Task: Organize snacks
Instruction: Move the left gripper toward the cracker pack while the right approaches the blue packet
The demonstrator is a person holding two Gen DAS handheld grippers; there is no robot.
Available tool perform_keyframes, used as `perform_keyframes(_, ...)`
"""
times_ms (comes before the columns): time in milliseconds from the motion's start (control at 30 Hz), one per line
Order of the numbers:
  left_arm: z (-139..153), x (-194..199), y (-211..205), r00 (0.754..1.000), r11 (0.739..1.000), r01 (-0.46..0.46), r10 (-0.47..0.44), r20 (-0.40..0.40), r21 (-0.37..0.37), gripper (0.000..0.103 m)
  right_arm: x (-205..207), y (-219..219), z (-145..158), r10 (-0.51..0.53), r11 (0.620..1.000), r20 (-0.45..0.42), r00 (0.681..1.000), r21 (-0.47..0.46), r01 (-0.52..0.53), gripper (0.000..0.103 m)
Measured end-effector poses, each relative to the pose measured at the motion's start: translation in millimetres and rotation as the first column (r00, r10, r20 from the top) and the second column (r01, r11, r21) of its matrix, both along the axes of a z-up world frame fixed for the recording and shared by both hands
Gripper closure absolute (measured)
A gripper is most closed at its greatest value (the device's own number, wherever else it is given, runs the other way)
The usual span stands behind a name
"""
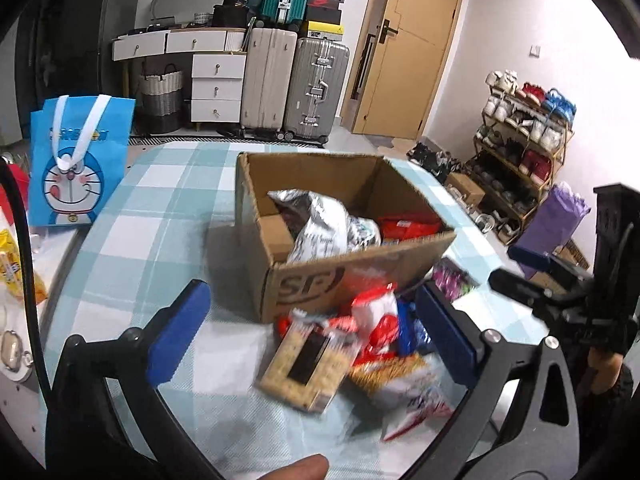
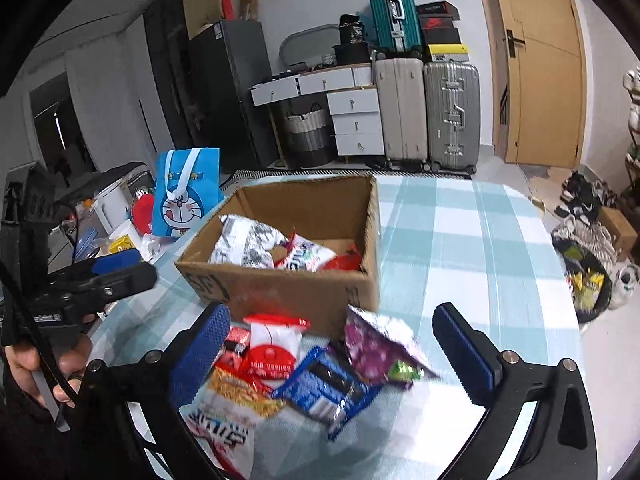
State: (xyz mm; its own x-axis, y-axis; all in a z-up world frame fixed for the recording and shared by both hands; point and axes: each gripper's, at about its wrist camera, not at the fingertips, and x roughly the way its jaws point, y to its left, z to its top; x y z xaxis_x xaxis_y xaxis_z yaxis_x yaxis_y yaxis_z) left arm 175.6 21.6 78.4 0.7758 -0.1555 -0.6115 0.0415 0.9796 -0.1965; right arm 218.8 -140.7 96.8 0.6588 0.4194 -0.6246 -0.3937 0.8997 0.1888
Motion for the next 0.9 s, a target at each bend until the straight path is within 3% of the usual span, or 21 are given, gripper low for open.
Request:
perform_keyframes(400,-10,-40,2,0.999,1.000,-0.003,0.004,-0.038,0.017,0.001,-25,-13,-9,-0.064,0.995,-0.060,0.996,0.071,0.068,0.000)
perform_keyframes(633,-35,-38,7,0.993,1.000,-0.027,0.028,-0.111,0.008,0.001,-30,-18,-15,-0.072,0.995,-0.079,0.994,0.063,0.077,0.000)
perform_keyframes(900,-63,-26,-1,0.982,1.000,0.012,-0.007,-0.187,0.021,0.001,-31,-32,-31,-0.083,0.988,-0.137,0.987,0.119,0.100,0.000)
